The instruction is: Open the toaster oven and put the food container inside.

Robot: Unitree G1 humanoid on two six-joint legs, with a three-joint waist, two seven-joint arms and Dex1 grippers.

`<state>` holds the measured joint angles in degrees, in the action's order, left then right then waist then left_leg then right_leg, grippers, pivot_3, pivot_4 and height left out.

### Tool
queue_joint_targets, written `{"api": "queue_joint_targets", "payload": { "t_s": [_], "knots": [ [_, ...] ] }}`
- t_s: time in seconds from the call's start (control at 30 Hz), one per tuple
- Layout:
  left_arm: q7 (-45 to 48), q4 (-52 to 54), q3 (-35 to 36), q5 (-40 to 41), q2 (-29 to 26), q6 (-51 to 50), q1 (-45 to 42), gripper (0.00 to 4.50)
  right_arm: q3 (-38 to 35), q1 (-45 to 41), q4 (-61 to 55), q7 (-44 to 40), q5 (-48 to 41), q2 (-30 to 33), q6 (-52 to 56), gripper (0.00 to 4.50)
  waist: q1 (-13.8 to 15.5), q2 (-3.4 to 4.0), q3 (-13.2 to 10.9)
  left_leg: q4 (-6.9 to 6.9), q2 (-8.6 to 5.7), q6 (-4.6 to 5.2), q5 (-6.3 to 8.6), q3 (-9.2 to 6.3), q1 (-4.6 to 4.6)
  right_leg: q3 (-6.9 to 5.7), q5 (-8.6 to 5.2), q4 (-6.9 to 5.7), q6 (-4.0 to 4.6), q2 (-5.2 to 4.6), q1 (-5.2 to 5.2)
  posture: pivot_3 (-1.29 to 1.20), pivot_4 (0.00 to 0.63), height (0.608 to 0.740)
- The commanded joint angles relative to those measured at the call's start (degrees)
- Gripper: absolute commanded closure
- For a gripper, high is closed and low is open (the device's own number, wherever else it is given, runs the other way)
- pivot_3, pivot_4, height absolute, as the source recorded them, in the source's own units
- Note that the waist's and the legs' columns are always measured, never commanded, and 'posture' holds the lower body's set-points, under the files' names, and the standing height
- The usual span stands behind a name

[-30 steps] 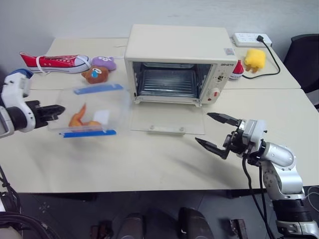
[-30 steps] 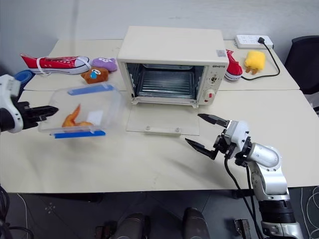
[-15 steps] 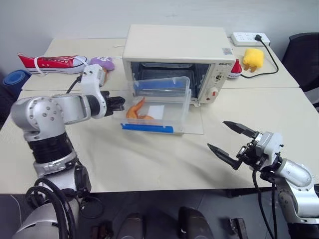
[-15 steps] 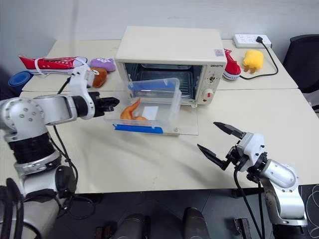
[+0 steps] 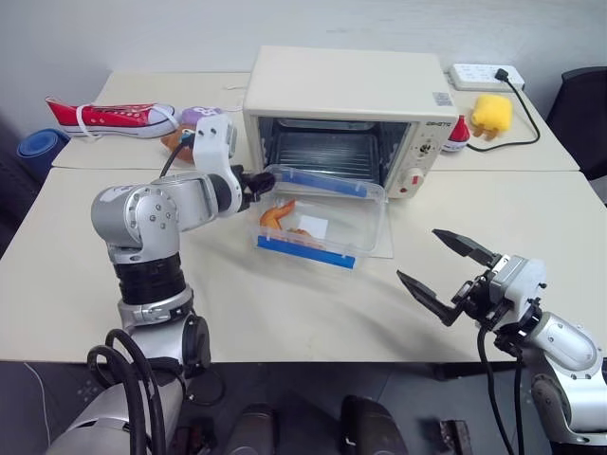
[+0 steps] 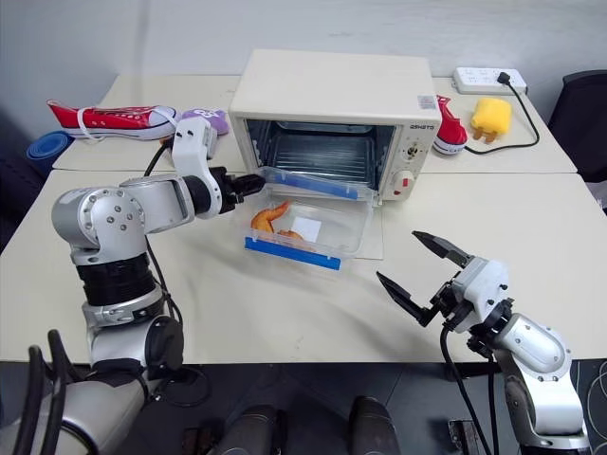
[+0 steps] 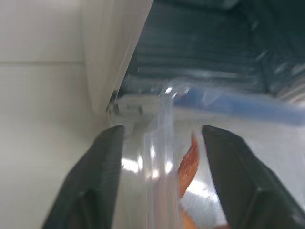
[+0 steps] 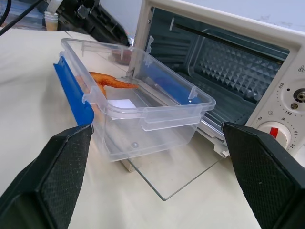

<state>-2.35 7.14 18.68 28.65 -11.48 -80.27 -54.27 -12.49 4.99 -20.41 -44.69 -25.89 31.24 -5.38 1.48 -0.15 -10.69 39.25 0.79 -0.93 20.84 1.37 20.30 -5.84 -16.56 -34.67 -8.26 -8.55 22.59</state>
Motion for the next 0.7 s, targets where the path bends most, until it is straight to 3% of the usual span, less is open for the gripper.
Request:
{"api": "queue_joint_targets", "payload": {
  "t_s": [0.03, 0.13, 0.2, 0.27, 0.43, 0.53, 0.63, 0.7],
  "knots": [
    [5.8, 4.6, 1.7, 3.5, -1.1, 4.5, 1.6, 0.47, -1.6, 0.6, -4.5, 1.3, -2.3, 0.4, 1.9, 0.00, -0.1, 0.00, 0.0, 0.00, 0.01, 0.00, 0.00, 0.00, 0.00, 0.00, 0.00, -0.01, 0.00, 0.00, 0.00, 0.00, 0.150, 0.740],
    [13.3, 5.2, 0.8, 5.0, -7.4, 7.6, 3.6, 0.47, -1.8, 0.6, -7.5, 1.2, -6.2, 2.2, 7.5, 0.00, -0.5, 0.01, 0.0, -0.01, 0.03, 0.00, 0.00, 0.01, -0.01, 0.00, 0.00, -0.03, 0.00, 0.02, 0.01, 0.00, 0.150, 0.740],
    [24.8, 2.3, -0.2, 5.0, -17.5, 13.4, 7.3, 0.45, -0.1, 1.1, -10.3, -1.6, -9.6, 6.4, 14.0, 0.19, -1.2, 0.06, 0.0, -0.02, 0.05, -0.01, -0.01, 0.02, -0.03, 0.00, 0.00, -0.05, 0.00, 0.04, 0.02, 0.00, 0.150, 0.740],
    [36.2, -0.1, -3.1, 3.4, -26.4, 22.1, 11.7, 0.44, 1.8, 1.2, -11.6, -3.2, -10.8, 9.6, 18.9, 0.64, -1.7, 0.09, 0.0, -0.11, 0.06, -0.01, -0.01, 0.05, -0.09, 0.01, -0.04, -0.07, 0.07, 0.05, 0.04, 0.00, 0.150, 0.740],
    [61.3, -5.4, -7.1, -0.9, -38.2, 46.1, 25.8, 1.64, 10.3, -2.0, -10.5, -5.0, -7.3, 11.3, 23.9, 2.35, -1.0, 0.08, 0.0, -0.07, 0.07, 0.03, 0.02, 0.06, -0.04, -0.02, -0.06, 0.05, 0.10, 0.04, 0.00, 0.00, 0.150, 0.740],
    [67.0, -6.9, -10.8, -3.6, -39.3, 53.9, 30.8, 2.58, 15.2, -5.7, -7.6, -7.5, -3.7, 11.0, 23.5, 3.43, -0.1, 0.07, 0.0, -0.04, 0.05, 0.06, 0.04, 0.07, -0.01, -0.02, -0.05, 0.09, 0.10, 0.04, 0.00, 0.00, 0.150, 0.740],
    [66.2, -5.3, -14.2, -3.5, -34.6, 55.5, 31.1, 3.53, 17.6, -12.3, -2.0, -7.8, -2.3, 8.2, 23.5, 4.49, 0.3, 0.05, 0.0, 0.15, 0.04, 0.17, 0.09, 0.04, 0.09, -0.04, -0.02, 0.08, 0.09, 0.02, -0.01, 0.00, 0.150, 0.740],
    [63.5, -4.6, -17.1, -4.7, -30.0, 56.1, 30.2, 4.18, 19.6, -16.1, 1.9, -9.0, -0.9, 6.4, 23.1, 4.50, 0.3, 0.05, 0.0, 0.28, 0.03, 0.23, 0.13, 0.04, 0.12, -0.03, 0.02, 0.05, 0.07, 0.01, -0.03, 0.00, 0.150, 0.740]
  ]
}}
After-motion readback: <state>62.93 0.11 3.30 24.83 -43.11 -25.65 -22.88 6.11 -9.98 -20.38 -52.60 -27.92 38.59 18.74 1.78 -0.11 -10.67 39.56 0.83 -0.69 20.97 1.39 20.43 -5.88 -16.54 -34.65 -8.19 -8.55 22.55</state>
